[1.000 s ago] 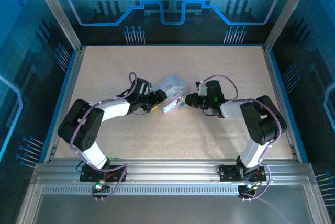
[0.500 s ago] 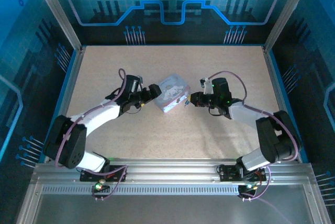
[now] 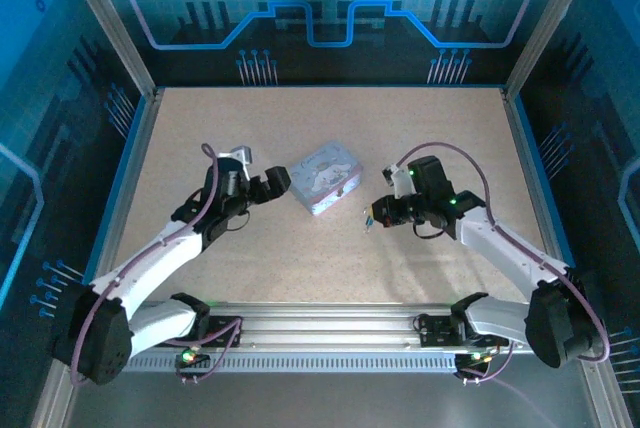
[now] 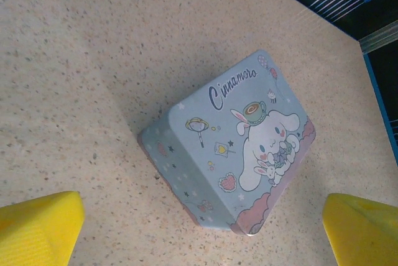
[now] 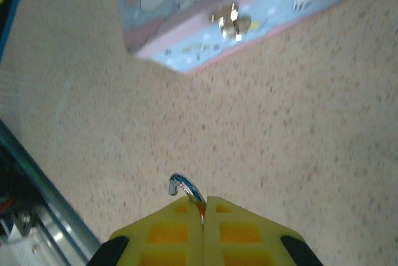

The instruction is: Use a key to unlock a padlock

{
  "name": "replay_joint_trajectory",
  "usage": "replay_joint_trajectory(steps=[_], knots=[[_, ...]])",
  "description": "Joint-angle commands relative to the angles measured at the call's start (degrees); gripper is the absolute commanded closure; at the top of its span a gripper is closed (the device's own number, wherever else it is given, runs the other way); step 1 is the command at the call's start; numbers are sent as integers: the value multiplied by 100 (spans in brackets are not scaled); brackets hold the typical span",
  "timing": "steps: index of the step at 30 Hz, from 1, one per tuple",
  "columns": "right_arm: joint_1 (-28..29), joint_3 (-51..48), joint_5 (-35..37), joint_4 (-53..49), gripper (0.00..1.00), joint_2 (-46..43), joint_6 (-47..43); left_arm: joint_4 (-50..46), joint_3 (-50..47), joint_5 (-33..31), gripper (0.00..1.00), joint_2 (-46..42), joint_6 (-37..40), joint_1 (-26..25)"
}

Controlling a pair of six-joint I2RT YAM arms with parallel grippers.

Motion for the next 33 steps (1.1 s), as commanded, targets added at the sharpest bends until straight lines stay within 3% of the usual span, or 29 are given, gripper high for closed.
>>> replay_joint_trajectory(steps=[1,5,15,33], knots=[[244,193,189,-1215,94,-104,-155,152,-184,-277,1,-326,303,80],[636,88,515,-1534,94,-22,-11,89,-327,-347,1,-564,312,117],[999,-49,820,-1144,94,731,192,-55,-599,-375,1,-1004,269,161],[1075,113,838,-52,92,2069,231,-104,-726,-371,1,-1135,106,164]])
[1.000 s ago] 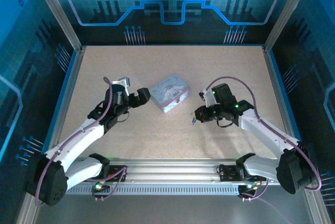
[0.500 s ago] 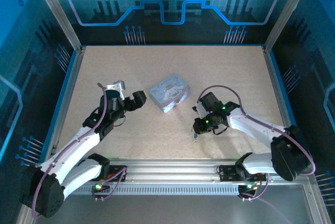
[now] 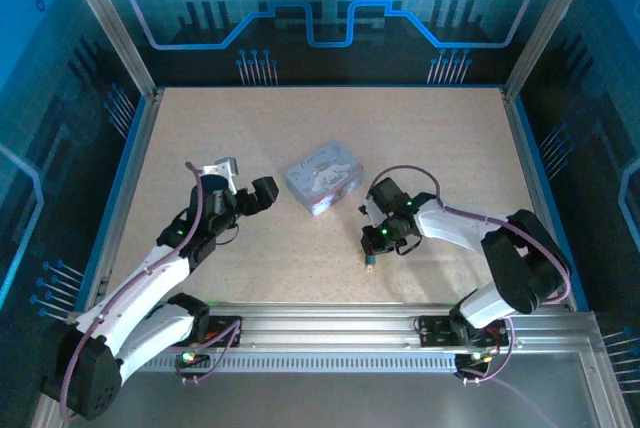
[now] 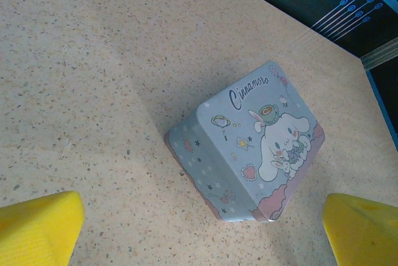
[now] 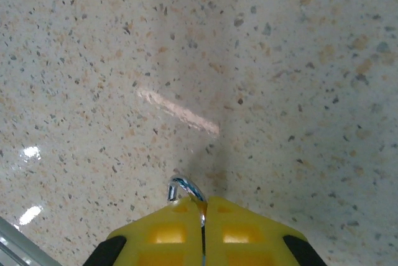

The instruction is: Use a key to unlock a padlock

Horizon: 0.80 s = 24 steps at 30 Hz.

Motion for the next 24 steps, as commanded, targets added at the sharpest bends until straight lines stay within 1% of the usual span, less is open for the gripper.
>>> replay_joint_trajectory(steps=[1,9,24], knots=[[74,141,65,245,92,182,38,-16,-73,-101,1,-94,-20,73],[76,118,151,381,89,350,33,-33,-65,-100,1,-94,-28,76],[74,151,452,289,78,29,33,-118,8,-105,1,-89,65,72]])
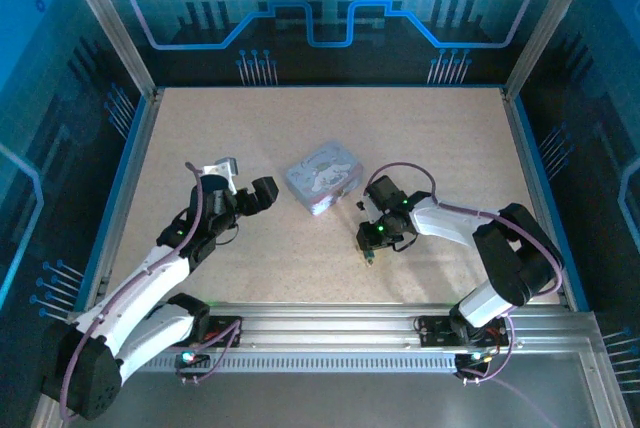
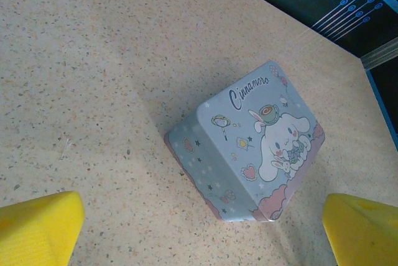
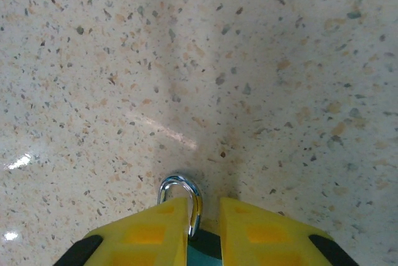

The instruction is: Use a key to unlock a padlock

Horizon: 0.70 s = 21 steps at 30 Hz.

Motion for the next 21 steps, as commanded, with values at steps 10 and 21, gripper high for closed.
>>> replay_joint_trajectory(steps=[10,21], knots=[[23,147,724,-417,62,-1077,-80,-179,127,-166,1,-171,103,76],[-460,73,1018,-732,45,-2554,-347,-265,324,-235,1,-371,45,85]])
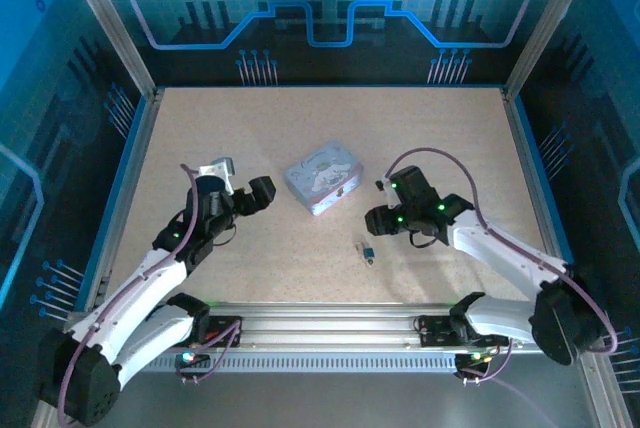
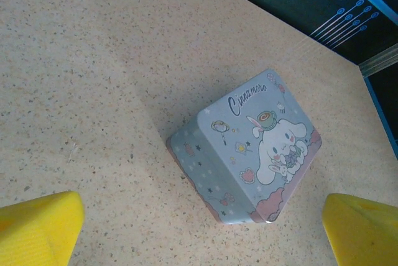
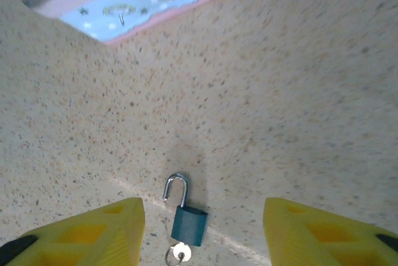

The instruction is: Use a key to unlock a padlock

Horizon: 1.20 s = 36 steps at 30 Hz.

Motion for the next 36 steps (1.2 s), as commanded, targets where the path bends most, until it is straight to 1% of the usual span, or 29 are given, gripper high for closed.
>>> replay_joint_trajectory(steps=[1,6,12,15,21,25,30,36], knots=[[-254,62,144,-219,43,-453,-156,-100,295,-148,1,-127,40,68],[-721,13,56,-283,39,-1047,-371,-230,432,-241,1,-182,74,70],[-1357,-73,-67,-323,30,-1641,-628,-335,514,-341,1,-253,72,81],[-1668,-141,-87,-350,22,-1912,-753,-400,572,-380,1,-267,99,81],[-2187,-414,-54,-240,1,-2431,-899,-505,661,-451,1,-275,165,94],[-2516,-587,-15,-51,0,-2606,-990,-530,670,-473,1,-275,177,103],[-2937,-685,32,304,0,-2574,-1099,-583,670,-492,1,-274,186,111],[-3351,-1042,11,1211,0,-2506,-1019,-641,670,-526,1,-276,188,112]])
